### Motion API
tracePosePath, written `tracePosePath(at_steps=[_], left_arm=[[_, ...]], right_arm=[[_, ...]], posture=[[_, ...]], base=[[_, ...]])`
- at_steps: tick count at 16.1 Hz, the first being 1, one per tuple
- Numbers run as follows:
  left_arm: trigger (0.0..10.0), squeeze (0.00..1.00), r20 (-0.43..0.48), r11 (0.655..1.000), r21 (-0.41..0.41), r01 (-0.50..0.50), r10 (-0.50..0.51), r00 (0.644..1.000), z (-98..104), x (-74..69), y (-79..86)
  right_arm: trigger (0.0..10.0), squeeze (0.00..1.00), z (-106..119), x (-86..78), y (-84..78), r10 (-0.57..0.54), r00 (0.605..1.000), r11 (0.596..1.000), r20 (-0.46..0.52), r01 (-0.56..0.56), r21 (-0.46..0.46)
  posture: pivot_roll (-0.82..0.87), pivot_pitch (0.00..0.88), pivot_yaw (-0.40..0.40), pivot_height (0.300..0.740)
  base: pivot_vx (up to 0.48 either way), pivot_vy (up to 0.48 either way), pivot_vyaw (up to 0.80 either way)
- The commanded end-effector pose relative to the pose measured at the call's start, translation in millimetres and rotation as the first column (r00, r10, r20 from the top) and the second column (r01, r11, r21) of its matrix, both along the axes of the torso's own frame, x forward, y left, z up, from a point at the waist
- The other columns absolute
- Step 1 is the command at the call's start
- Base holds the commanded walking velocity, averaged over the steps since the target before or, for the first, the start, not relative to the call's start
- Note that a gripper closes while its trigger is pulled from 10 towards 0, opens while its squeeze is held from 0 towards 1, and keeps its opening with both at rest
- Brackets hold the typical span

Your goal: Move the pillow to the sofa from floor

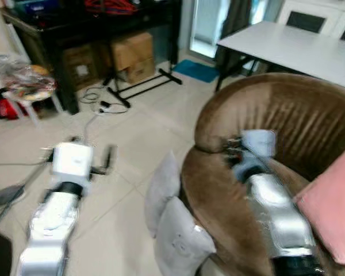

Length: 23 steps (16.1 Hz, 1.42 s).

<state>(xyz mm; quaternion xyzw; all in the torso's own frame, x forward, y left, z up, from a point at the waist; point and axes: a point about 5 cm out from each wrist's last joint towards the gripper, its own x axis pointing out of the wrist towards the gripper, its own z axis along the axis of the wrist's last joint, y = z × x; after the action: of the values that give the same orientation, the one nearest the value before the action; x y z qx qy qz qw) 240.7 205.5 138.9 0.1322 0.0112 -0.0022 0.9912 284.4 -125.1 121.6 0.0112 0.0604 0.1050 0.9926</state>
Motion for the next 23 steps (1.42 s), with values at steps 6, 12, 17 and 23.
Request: tracePosePath(at_steps=[6,12,17,23], left_arm=[[10.0,0.00,0.056,1.000,0.010,-0.001,0.001,0.998,4.3,0.8,-6.3],[10.0,0.00,0.065,1.000,-0.001,-0.012,0.013,0.998,4.6,1.4,-6.3],[10.0,0.00,0.066,1.000,-0.011,0.008,-0.008,0.998,4.6,-0.4,-7.0],[10.0,0.00,0.063,1.000,-0.019,0.012,-0.011,0.998,4.5,0.5,-6.4]], right_arm=[[10.0,0.00,3.2,-1.7,-19.1,-0.063,0.998,0.998,0.029,0.062,0.016],[10.0,0.00,3.1,-2.1,-17.4,-0.058,0.998,0.998,0.029,0.057,0.018],[10.0,0.00,5.2,-1.0,-12.2,-0.015,0.999,1.000,0.040,0.015,-0.003],[10.0,0.00,4.4,0.2,-10.6,-0.007,0.999,1.000,0.037,0.007,-0.011]], posture=[[0.01,0.000,-0.012,0.690],[0.01,0.000,-0.014,0.630],[0.01,0.000,-0.019,0.615],[0.02,0.000,-0.023,0.615]], base=[[0.000,0.000,0.00],[0.000,0.000,0.00],[0.052,0.000,0.00],[0.308,0.000,0.00]])
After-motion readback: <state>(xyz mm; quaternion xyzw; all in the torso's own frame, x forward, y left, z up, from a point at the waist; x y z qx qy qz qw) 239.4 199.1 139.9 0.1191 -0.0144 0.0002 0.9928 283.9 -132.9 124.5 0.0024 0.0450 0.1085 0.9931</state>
